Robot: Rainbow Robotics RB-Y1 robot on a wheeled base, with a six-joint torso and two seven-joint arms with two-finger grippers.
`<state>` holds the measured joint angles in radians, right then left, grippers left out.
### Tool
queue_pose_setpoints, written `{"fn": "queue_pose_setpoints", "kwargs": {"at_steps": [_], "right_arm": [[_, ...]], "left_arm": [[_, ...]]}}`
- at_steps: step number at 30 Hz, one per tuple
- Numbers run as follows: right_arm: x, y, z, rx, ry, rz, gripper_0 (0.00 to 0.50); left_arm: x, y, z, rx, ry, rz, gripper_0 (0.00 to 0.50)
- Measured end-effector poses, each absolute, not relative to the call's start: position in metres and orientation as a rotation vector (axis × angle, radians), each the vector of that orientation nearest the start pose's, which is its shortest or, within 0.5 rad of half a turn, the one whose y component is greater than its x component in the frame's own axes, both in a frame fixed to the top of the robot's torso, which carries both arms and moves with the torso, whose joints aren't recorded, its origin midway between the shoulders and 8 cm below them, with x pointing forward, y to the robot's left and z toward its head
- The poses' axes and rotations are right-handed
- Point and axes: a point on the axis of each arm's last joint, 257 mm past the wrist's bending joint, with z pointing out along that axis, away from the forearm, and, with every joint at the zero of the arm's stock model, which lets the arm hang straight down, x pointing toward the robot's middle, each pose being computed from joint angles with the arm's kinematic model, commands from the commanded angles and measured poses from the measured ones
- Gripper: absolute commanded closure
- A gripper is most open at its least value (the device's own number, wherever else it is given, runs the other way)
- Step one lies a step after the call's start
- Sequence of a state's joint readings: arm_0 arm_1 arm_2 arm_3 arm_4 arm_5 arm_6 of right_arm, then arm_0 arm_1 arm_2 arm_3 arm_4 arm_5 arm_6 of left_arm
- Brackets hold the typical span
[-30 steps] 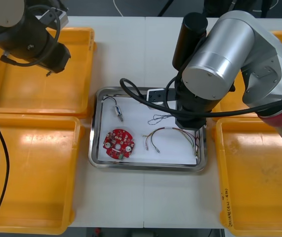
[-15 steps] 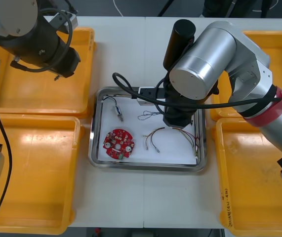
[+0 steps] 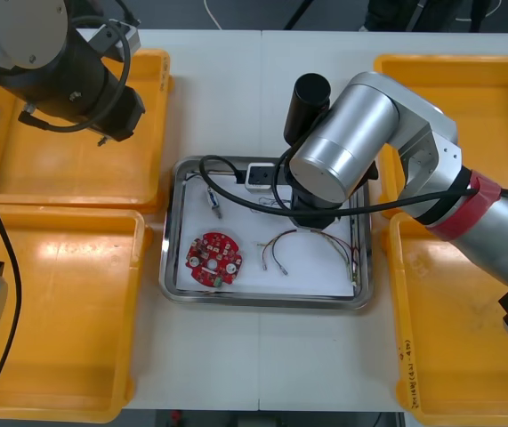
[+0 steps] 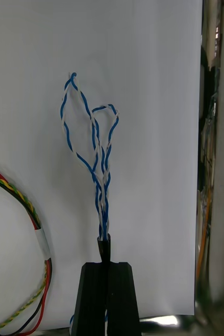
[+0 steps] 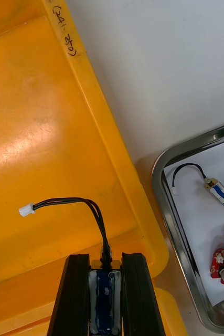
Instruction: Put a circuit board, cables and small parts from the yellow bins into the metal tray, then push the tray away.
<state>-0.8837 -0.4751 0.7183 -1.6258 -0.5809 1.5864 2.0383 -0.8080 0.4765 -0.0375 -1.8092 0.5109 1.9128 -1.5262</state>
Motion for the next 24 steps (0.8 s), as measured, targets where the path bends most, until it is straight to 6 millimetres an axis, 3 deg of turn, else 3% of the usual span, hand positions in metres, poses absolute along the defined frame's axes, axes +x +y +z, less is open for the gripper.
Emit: {"fn": "queue_pose_setpoints", "kwargs": {"at_steps": [3, 6, 7, 9, 17, 24], "right_arm": [[0.503, -0.085, -0.231, -1.781, 2.066, -0.438, 0.461], [0.503, -0.085, -0.232, -1.785, 2.064, -0.442, 0.373], [0.503, -0.084, -0.232, -1.785, 2.061, -0.442, 0.204], [0.504, -0.084, -0.231, -1.781, 2.056, -0.444, 0.0], [0.507, -0.087, -0.229, -1.773, 2.055, -0.47, 0.0], [0.485, -0.101, -0.223, -1.814, 2.144, -0.472, 0.0]], "left_arm": [[0.522, 0.21, -0.088, 0.489, 2.486, 0.067, 0.5], [0.522, 0.21, -0.088, 0.488, 2.486, 0.067, 0.5], [0.522, 0.21, -0.088, 0.488, 2.486, 0.067, 0.5], [0.522, 0.21, -0.088, 0.488, 2.487, 0.067, 0.5], [0.521, 0.21, -0.088, 0.488, 2.487, 0.067, 0.5], [0.521, 0.21, -0.088, 0.488, 2.487, 0.067, 0.5]]}}
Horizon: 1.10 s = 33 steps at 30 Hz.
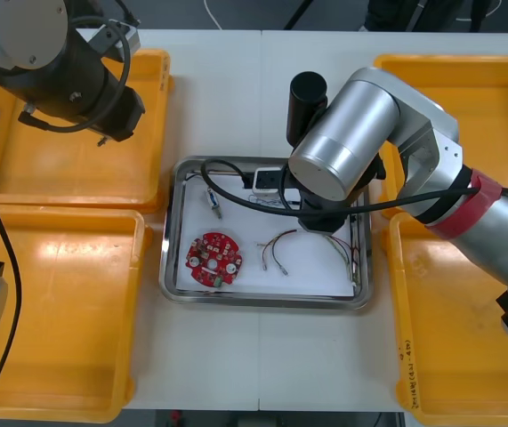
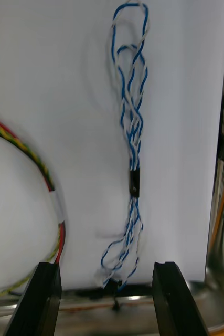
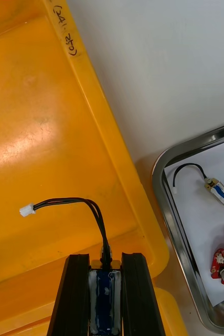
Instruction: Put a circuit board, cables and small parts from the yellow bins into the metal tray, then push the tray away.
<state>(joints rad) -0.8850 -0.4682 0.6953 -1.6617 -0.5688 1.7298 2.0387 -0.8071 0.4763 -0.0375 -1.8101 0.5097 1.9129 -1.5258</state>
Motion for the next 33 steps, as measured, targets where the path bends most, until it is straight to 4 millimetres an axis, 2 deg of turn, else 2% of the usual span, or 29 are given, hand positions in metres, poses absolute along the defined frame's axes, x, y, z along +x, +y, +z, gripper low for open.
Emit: {"fn": "queue_pose_setpoints", "kwargs": {"at_steps": [6, 11, 16, 21, 27, 33], "right_arm": [[0.461, -0.104, -0.191, -1.831, 2.158, -0.484, 0.0], [0.465, -0.083, -0.156, -1.746, 2.097, -0.386, 0.0], [0.472, -0.078, -0.129, -1.605, 2.115, -0.293, 0.0], [0.479, -0.084, -0.11, -1.504, 2.121, -0.242, 0.0], [0.475, -0.092, -0.088, -1.204, 2.192, -0.127, 0.0], [0.467, -0.123, -0.094, -1.082, 2.234, -0.127, 0.0]], "left_arm": [[0.521, 0.21, -0.088, 0.488, 2.487, 0.067, 0.5], [0.521, 0.21, -0.088, 0.488, 2.487, 0.066, 0.5], [0.521, 0.21, -0.089, 0.489, 2.487, 0.065, 0.5], [0.521, 0.209, -0.088, 0.492, 2.484, 0.062, 0.5], [0.519, 0.204, -0.087, 0.452, 2.49, 0.029, 0.5], [0.518, 0.201, -0.086, 0.349, 2.505, -0.019, 0.5]]}}
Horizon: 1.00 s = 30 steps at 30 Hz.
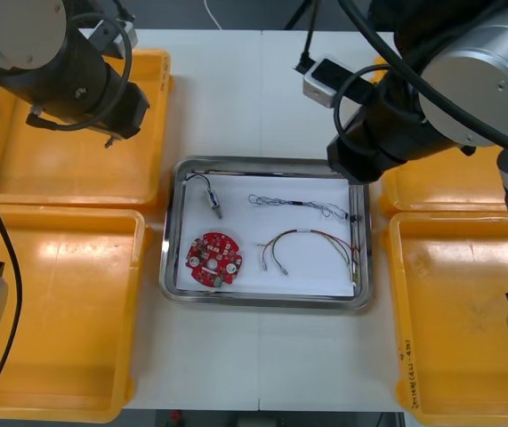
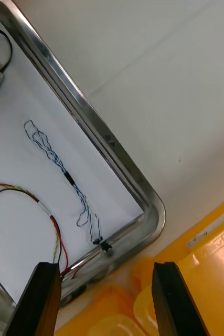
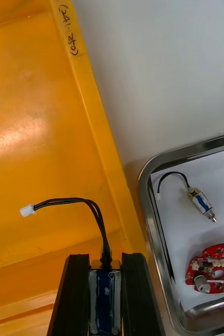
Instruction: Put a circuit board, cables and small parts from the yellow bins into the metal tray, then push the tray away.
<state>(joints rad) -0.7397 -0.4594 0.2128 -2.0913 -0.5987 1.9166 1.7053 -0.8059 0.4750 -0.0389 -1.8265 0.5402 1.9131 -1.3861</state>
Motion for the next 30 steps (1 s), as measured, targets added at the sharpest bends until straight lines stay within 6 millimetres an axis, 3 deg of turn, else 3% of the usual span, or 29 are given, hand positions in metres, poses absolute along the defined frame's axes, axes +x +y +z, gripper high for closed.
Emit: {"fn": "queue_pose_setpoints", "kwargs": {"at_steps": [8, 18, 25, 30], "right_arm": [[0.456, -0.171, -0.105, -0.818, 2.342, -0.032, 0.0], [0.441, -0.246, -0.115, -0.535, 2.412, 0.019, 0.0], [0.419, -0.29, -0.129, -0.381, 2.45, 0.005, 0.0], [0.405, -0.313, -0.143, -0.304, 2.489, 0.0, 0.0]], "left_arm": [[0.511, 0.174, -0.096, 0.366, 2.512, -0.03, 0.5], [0.512, 0.115, -0.12, 0.157, 2.503, -0.161, 0.5], [0.505, 0.086, -0.142, 0.258, 2.506, -0.143, 0.499], [0.512, 0.072, -0.16, 0.276, 2.5, -0.14, 0.5]]}}
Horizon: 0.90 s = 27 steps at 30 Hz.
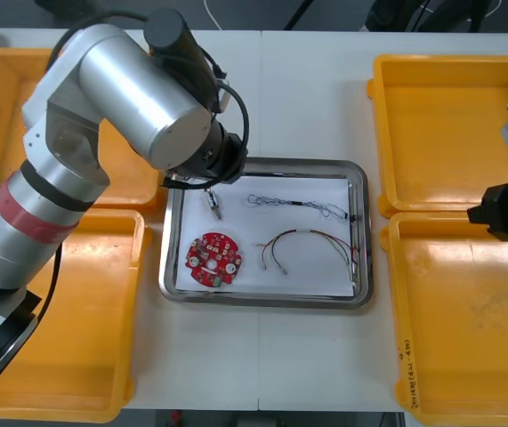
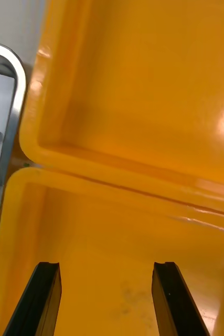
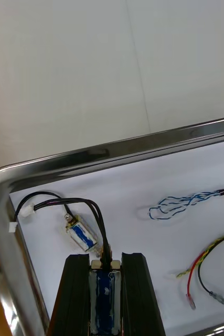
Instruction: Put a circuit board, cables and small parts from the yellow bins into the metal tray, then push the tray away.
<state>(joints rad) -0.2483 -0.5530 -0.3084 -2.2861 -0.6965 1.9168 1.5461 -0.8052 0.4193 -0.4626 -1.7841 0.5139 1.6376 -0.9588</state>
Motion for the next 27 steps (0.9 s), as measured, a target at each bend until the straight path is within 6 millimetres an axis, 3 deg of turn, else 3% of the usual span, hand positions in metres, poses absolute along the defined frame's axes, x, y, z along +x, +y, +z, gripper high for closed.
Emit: {"fn": "queue_pose_setpoints", "kwargs": {"at_steps": [12, 27], "right_arm": [[0.38, -0.341, -0.167, -0.161, 2.558, 0.003, 0.0], [0.364, -0.35, -0.185, -0.132, 2.607, -0.004, 0.0]], "left_arm": [[0.528, 0.054, -0.194, 0.302, 2.48, -0.124, 0.499], [0.527, 0.048, -0.223, 0.35, 2.459, -0.101, 0.5]]}}
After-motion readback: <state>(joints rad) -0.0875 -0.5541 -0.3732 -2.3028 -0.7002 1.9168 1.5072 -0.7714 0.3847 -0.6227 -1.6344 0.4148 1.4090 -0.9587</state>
